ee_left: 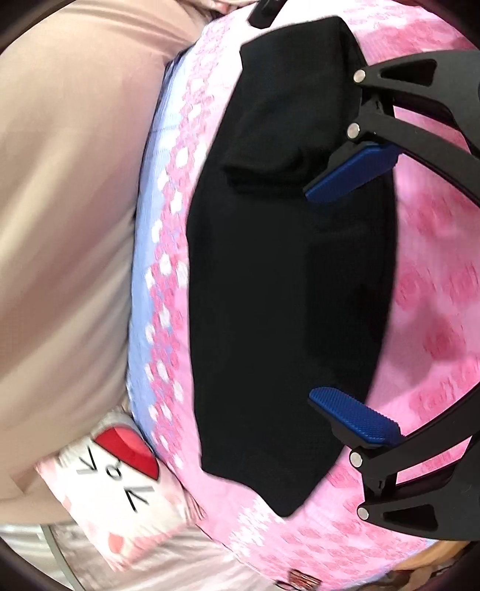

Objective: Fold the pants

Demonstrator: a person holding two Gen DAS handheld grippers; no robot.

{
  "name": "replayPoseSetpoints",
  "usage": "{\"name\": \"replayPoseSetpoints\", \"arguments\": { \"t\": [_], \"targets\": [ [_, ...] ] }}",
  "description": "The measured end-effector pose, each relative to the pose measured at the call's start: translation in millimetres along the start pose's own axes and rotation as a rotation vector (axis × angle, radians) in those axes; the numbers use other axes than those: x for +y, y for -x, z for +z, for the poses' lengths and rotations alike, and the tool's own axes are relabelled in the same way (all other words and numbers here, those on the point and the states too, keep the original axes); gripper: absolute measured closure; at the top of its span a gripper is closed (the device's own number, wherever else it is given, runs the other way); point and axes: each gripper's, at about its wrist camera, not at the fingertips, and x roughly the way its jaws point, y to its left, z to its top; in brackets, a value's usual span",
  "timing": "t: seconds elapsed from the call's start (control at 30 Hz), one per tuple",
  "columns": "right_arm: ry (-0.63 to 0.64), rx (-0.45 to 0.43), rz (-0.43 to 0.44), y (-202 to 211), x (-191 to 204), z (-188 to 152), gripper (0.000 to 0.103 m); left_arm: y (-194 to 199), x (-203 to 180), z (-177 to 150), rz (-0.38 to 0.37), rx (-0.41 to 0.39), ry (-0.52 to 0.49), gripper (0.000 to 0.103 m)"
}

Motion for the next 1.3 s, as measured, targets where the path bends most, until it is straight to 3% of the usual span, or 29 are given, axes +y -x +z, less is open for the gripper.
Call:
{"name": "replayPoseSetpoints", "arguments": {
  "t": [0.07,0.13,0.2,0.27,0.33,0.43,0.47,0.5,0.57,0.73,0.87,0.9,0.93,0.97,1.07,1.2,1.3],
  "targets": [
    [-0.082,0.019,-0.125,6,-45,-4,0.103,-3,-20,7,-0.051,0.01,-0.017,0.005],
    [-0.13,0.024,-0.163,5,-69,-9,0.102,-10,-46,12,-0.113,0.018,-0.028,0.005],
    [-0.157,0.07,-0.171,-11,-85,-18,0.099,-25,-74,15,-0.128,0.046,-0.051,0.005],
    [-0.136,0.143,-0.193,-34,-94,-33,0.1,-45,-89,13,-0.085,0.085,-0.07,0.005],
    [-0.11,0.124,-0.208,-33,-89,-31,0.1,-69,-97,6,-0.023,0.142,-0.102,0.005],
    [-0.066,0.082,-0.199,-14,-62,-11,0.092,-68,-82,4,-0.066,0.151,-0.045,0.005],
    [-0.037,0.066,-0.164,-10,-47,-5,0.087,-60,-71,6,-0.06,0.142,-0.024,0.005],
    [0.003,0.064,-0.126,-11,-27,-1,0.065,-54,-63,6,-0.047,0.129,-0.012,0.005],
    [0.108,0.079,-0.054,-20,14,1,0.038,-37,-38,9,0.004,0.087,0.007,0.005],
    [0.319,0.14,0.059,-70,105,-13,0.04,-18,17,10,0.127,0.069,0.05,0.005],
    [0.413,0.172,0.028,-113,138,-25,0.043,-16,64,2,0.169,0.088,0.14,0.005],
    [0.415,0.16,0.026,-115,135,-26,0.058,-17,75,0,0.179,0.094,0.16,0.005],
    [0.406,0.154,0.024,-116,133,-24,0.066,-20,83,-1,0.188,0.098,0.173,0.005],
    [0.391,0.153,0.02,-116,131,-20,0.082,-21,95,-4,0.199,0.101,0.19,0.005],
    [0.323,0.141,0.056,-110,131,-1,0.083,-19,117,-8,0.21,0.095,0.234,0.005],
    [0.325,0.172,0.112,-123,153,-5,0.081,-22,136,-9,0.207,0.091,0.279,0.005],
    [0.36,0.154,0.094,-133,161,-23,0.067,-26,142,-11,0.204,0.106,0.291,0.005]
  ]
}}
